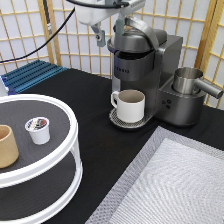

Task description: Make coffee

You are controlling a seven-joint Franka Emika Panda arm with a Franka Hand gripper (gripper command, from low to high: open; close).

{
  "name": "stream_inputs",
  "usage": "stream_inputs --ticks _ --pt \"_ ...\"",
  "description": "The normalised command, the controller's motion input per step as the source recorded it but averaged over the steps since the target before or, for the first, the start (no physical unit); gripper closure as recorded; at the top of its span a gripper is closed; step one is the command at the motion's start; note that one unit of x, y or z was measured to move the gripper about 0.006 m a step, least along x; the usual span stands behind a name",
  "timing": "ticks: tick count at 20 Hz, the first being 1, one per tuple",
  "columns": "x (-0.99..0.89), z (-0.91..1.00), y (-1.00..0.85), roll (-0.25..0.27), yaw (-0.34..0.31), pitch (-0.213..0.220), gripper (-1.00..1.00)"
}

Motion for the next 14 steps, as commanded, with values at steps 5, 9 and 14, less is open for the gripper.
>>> stream_inputs --ticks 5,9,14 --pt "0.27 0.75 0.7 -0.11 -0.081 0.016 -1.0" --pt "0.18 0.51 0.71 -0.121 -0.084 0.069 -1.0" --pt "0.08 0.5 0.59 -0.138 -0.109 0.082 -1.0"
